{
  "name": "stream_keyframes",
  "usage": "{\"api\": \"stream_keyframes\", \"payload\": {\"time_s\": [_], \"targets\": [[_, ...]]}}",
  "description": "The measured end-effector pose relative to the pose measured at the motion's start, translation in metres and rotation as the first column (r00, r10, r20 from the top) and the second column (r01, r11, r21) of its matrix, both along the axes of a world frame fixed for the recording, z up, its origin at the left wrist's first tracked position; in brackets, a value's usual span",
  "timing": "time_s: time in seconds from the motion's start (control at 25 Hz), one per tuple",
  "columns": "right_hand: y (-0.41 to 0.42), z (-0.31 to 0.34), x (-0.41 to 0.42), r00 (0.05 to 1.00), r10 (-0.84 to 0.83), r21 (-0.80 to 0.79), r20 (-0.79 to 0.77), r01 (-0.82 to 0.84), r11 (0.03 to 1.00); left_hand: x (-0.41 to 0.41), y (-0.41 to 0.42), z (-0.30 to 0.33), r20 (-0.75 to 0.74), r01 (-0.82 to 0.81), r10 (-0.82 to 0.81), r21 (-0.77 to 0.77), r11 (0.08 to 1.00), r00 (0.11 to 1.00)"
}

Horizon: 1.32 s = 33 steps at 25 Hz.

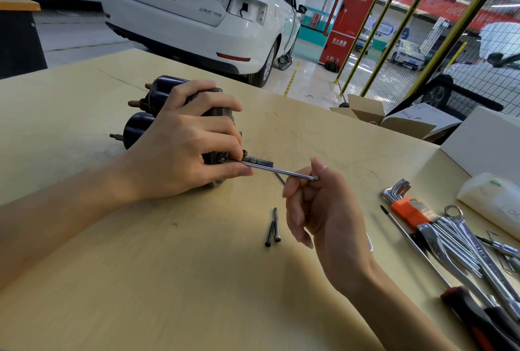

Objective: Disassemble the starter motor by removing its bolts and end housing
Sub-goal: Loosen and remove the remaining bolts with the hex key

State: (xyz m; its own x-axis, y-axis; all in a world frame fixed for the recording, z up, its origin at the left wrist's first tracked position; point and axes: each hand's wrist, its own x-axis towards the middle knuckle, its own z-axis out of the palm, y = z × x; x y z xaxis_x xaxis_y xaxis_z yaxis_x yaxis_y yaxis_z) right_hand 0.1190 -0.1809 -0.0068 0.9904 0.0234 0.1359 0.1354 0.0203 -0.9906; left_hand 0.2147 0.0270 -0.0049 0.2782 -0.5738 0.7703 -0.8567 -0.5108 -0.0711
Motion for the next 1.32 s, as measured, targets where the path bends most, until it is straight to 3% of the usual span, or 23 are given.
{"api": "stream_keyframes", "payload": {"time_s": [1.08, 1.32], "targets": [[-0.0002, -0.0002, -0.0025, 0.999, 0.035, 0.017, 0.027, -0.035, 0.999, -0.0017, 0.0005, 0.0004, 0.001, -0.009, 0.009, 0.015, 1.000, 1.000], [-0.0018, 0.0004, -0.0028, 0.997, 0.004, -0.053, 0.072, 0.000, 0.999, -0.0017, 0.0002, 0.0008, 0.000, -0.013, 0.013, 0.010, 1.000, 1.000]]}}
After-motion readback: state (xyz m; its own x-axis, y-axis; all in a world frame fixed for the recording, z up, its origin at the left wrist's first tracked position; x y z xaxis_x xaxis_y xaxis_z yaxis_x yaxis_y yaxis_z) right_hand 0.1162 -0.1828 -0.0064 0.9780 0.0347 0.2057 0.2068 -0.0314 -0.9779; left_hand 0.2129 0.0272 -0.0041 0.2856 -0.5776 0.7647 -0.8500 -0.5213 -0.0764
